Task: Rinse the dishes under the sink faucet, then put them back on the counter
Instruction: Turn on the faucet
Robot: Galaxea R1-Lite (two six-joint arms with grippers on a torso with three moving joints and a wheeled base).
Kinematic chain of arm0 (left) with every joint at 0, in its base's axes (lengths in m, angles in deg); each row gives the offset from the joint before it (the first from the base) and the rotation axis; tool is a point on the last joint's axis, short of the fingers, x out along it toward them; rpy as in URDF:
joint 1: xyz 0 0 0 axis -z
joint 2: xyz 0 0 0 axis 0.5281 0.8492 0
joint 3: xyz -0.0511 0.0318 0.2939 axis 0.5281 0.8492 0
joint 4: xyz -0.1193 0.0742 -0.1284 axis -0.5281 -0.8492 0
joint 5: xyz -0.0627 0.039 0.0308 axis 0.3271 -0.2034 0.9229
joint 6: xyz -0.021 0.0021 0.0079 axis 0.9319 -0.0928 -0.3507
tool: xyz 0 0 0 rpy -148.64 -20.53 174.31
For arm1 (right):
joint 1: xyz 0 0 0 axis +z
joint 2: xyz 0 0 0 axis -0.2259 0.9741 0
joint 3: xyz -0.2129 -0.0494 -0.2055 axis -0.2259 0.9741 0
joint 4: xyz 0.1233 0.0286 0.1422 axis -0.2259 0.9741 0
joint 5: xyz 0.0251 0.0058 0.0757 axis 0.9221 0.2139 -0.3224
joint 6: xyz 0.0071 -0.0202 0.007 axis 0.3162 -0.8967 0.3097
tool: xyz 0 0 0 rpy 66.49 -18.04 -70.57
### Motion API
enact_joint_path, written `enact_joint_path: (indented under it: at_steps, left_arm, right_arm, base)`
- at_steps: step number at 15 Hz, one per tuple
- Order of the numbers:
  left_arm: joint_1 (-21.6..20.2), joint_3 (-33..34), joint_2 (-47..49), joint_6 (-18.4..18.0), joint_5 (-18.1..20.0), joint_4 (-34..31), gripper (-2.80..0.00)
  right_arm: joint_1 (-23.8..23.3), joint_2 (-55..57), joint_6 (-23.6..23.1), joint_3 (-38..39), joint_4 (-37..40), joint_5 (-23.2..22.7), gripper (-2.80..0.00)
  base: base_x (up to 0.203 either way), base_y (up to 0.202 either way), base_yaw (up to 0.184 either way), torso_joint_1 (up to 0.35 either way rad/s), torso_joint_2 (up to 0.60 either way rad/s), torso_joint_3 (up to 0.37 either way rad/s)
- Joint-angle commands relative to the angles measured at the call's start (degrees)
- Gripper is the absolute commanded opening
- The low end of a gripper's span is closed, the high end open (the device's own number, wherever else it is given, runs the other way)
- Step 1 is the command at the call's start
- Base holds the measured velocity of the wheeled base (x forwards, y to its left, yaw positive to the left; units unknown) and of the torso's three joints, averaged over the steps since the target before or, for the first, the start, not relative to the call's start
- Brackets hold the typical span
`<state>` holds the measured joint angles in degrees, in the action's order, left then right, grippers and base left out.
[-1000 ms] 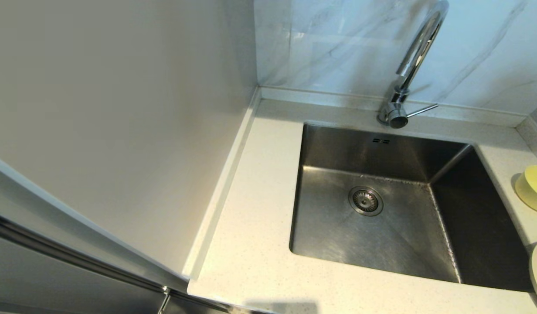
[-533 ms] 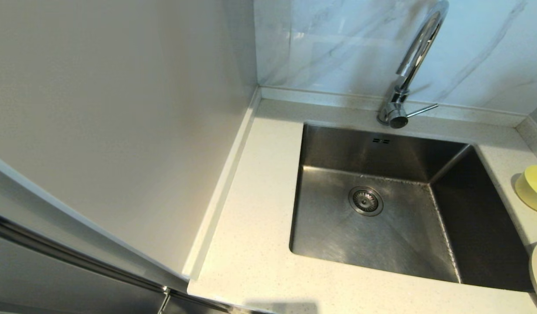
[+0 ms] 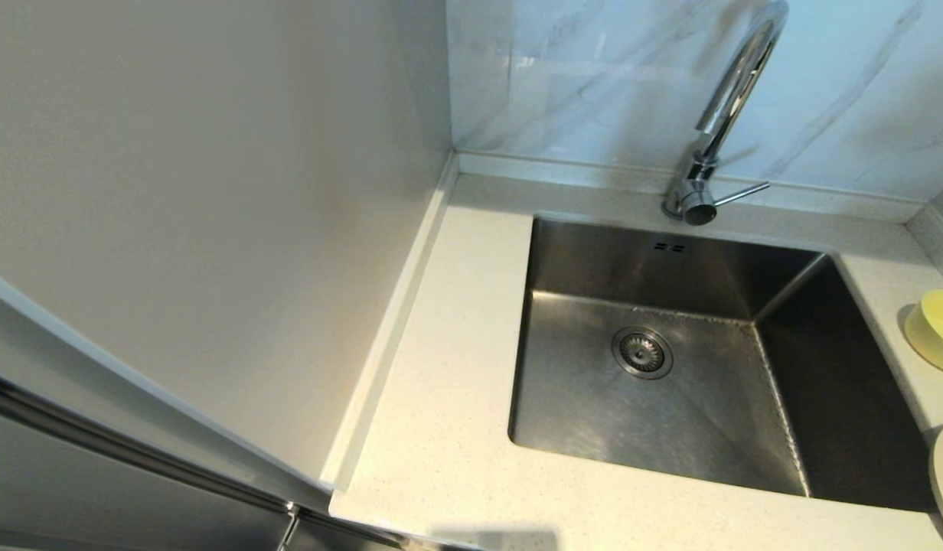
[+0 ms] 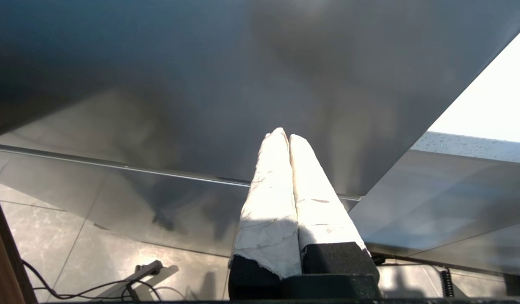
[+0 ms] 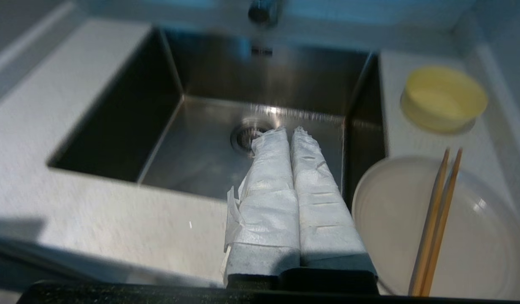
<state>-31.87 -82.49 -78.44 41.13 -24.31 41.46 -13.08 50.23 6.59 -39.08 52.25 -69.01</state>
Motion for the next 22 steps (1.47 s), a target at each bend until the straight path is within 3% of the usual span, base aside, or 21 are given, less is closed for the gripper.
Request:
enact_joint_path:
  at_steps: [1, 6, 10, 12, 15, 18, 20, 22]
  left_arm:
    - [0.00, 0.00, 0.00, 0.02, -0.01, 0.00, -2.80]
    - [0.00, 0.00, 0.00, 0.02, -0.01, 0.00, -2.80]
    - [0.00, 0.00, 0.00, 0.02, -0.01, 0.00, -2.80]
    - [0.00, 0.00, 0.00, 0.02, -0.01, 0.00, -2.80]
    - [0.00, 0.00, 0.00, 0.02, -0.01, 0.00, -2.80]
    - [0.00, 0.00, 0.00, 0.02, -0.01, 0.00, -2.80]
    - [0.00, 0.00, 0.00, 0.02, -0.01, 0.00, -2.80]
    - [0.00, 0.00, 0.00, 0.02, -0.01, 0.00, -2.80]
  right_arm:
    - [0.02, 9.68, 0.68, -8.89, -0.29, -0.07, -2.80]
    - [0.02, 32.13, 2.26, -26.62, -0.40, -2.29, -2.80]
    - [0.04, 54.36, 6.11, -42.97, 0.41, -1.68, -2.80]
    - [0.25, 65.03, 7.55, -50.40, 0.80, 2.26, -2.80]
    - [1.21, 77.97, 8.89, -62.08, 0.85, 11.91, -2.80]
    - [1.78, 86.34, 9.40, -69.01, 0.23, 20.27, -2.80]
    - [1.86, 89.93, 9.42, -72.60, -1.04, 24.15, -2.80]
    - [1.95, 91.67, 9.25, -73.58, -1.24, 25.08, -2.80]
  base:
    - [0.000, 0.000, 0.000, 0.000, 0.00, 0.000]
    - [0.000, 0.000, 0.000, 0.000, 0.00, 0.000]
    - [0.000, 0.000, 0.000, 0.000, 0.00, 0.000]
    - [0.000, 0.000, 0.000, 0.000, 0.00, 0.000]
    - [0.000, 0.000, 0.000, 0.000, 0.00, 0.000]
    - [0.000, 0.000, 0.000, 0.000, 0.00, 0.000]
    - [0.000, 0.000, 0.000, 0.000, 0.00, 0.000]
    - [0.000, 0.000, 0.000, 0.000, 0.00, 0.000]
